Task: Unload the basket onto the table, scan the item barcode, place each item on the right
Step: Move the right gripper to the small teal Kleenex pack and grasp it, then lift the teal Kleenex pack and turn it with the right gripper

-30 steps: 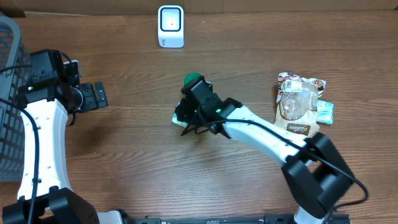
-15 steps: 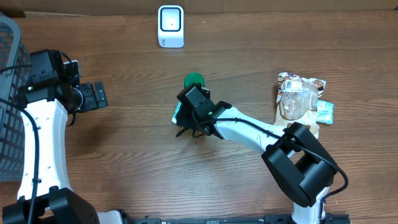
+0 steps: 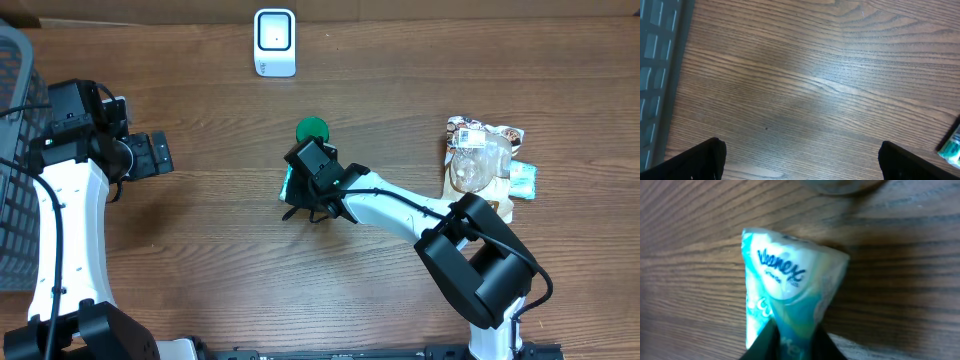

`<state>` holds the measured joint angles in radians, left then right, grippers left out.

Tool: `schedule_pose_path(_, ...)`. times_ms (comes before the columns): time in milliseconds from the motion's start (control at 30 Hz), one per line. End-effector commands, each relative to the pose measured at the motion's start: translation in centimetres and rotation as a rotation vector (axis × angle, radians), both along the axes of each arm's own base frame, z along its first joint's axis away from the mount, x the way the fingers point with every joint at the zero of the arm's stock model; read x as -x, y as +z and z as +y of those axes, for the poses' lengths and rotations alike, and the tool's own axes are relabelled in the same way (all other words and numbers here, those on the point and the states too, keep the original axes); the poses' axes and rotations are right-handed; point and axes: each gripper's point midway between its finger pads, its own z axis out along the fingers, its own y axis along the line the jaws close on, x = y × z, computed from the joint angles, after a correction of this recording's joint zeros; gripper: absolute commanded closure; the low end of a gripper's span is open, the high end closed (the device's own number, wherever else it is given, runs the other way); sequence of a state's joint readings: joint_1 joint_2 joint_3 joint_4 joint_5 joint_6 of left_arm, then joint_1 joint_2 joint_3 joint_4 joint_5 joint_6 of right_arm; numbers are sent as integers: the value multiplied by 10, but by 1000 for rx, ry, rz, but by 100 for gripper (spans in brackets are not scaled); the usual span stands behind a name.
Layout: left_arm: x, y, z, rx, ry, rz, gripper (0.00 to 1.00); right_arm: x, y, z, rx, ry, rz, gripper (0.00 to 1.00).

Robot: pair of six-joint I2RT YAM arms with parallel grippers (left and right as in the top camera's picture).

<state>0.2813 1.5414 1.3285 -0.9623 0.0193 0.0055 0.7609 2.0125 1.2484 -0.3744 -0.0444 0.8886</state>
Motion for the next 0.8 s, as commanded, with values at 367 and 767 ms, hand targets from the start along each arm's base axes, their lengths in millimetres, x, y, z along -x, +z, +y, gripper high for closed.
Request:
schedule_pose_path(367, -2, 3, -1, 7, 2, -10, 0, 26, 81, 28, -378, 653, -62, 96)
schedule_pose_path(767, -2, 3, -1, 7, 2, -10, 0, 25, 115, -53, -598, 537, 155, 96)
